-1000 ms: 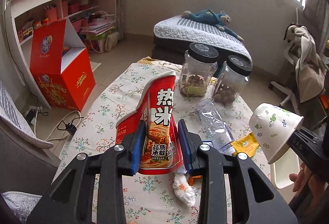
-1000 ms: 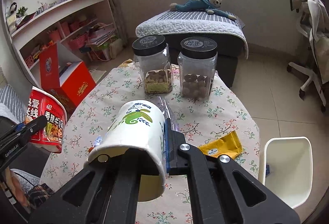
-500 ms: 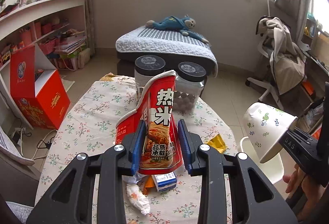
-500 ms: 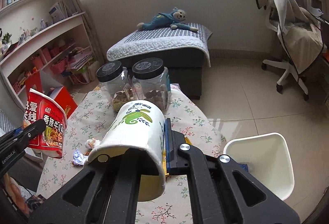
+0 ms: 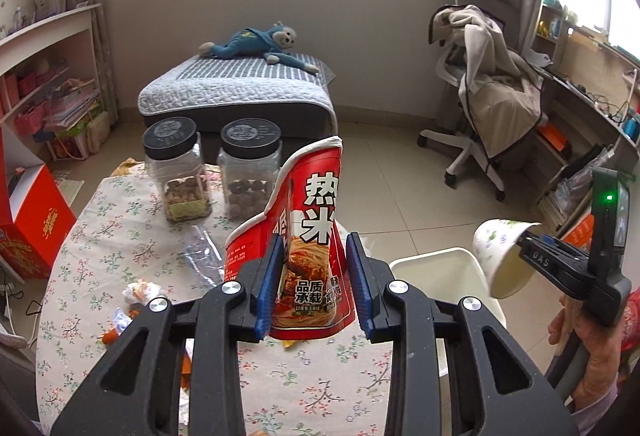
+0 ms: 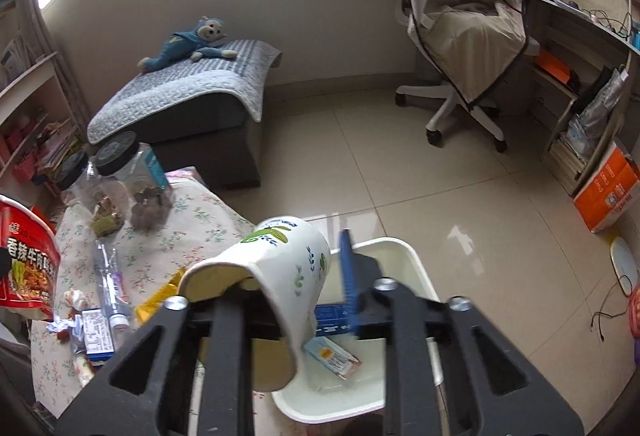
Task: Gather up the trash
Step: 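Carry the red wrapper over the white bin and release it with the left tool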
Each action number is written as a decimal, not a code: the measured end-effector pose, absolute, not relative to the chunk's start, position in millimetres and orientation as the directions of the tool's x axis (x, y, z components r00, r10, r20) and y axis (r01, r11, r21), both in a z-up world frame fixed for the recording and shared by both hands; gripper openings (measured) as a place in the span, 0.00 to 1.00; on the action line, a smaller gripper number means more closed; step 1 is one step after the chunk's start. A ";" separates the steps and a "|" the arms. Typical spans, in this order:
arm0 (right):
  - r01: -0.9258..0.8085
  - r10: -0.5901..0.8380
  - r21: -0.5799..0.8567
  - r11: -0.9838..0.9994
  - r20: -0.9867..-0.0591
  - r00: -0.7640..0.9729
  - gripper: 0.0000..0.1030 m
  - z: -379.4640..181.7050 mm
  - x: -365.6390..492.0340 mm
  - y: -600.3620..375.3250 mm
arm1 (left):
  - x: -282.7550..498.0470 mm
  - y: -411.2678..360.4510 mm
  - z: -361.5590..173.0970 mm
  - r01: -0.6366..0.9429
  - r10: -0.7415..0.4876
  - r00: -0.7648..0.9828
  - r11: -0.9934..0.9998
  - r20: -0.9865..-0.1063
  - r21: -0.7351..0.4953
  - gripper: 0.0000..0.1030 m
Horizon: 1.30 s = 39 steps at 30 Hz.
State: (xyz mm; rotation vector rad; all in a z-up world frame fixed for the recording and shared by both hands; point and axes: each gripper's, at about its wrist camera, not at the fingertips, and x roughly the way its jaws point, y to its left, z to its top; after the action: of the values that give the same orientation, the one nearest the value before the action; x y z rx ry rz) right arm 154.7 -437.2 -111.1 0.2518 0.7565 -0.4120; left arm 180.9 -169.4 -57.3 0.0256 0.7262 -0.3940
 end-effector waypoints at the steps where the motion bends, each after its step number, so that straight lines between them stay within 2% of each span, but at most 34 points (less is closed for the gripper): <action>1: 0.470 -0.283 0.078 0.879 -0.708 0.647 0.69 -112.1 151.0 -447.2 | 180.0 -178.3 -57.5 0.372 -0.352 0.672 0.921 -0.651 -0.114 0.32; 3: 0.498 -0.287 0.104 0.861 -0.708 0.645 0.71 -112.1 143.2 -464.3 | 178.6 -196.4 -57.4 0.399 -0.373 0.662 0.910 -0.650 -0.117 0.32; 6: 0.533 -0.298 0.143 0.834 -0.696 0.653 0.80 -110.5 130.7 -482.2 | 176.6 -223.7 -57.9 0.435 -0.401 0.644 0.892 -0.651 -0.120 0.32; 16: 0.591 -0.305 0.239 0.770 -0.676 0.671 0.84 -108.4 103.5 -520.9 | 163.9 -301.5 -59.0 0.535 -0.470 0.592 0.837 -0.655 -0.117 0.32; 23: 0.683 -0.411 0.230 0.694 -0.652 0.637 0.91 -104.9 77.0 -545.0 | 158.3 -345.2 -64.0 0.584 -0.511 0.532 0.799 -0.675 -0.144 0.32; 30: 0.735 -0.466 0.236 0.635 -0.642 0.609 0.93 -105.7 58.9 -561.4 | 162.5 -383.7 -73.6 0.610 -0.544 0.463 0.768 -0.700 -0.193 0.34; 34: 0.755 -0.517 0.187 0.628 -0.624 0.585 0.93 -103.0 57.1 -555.6 | 172.7 -390.5 -79.0 0.581 -0.525 0.455 0.787 -0.720 -0.207 0.52; 35: 0.759 -0.529 0.174 0.628 -0.619 0.580 0.93 -102.0 57.3 -553.5 | 172.5 -389.0 -77.9 0.575 -0.520 0.466 0.793 -0.716 -0.201 0.53; 39: 0.756 -0.554 0.126 0.643 -0.605 0.572 0.93 -98.9 62.3 -543.5 | 163.4 -381.5 -68.9 0.540 -0.446 0.592 0.838 -0.671 -0.081 0.71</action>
State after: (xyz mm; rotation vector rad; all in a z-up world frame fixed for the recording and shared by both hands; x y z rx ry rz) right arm 62.3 -543.5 -98.9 0.3965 0.5588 -0.7916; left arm 163.4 -381.5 -68.9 0.1364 0.7400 -0.5756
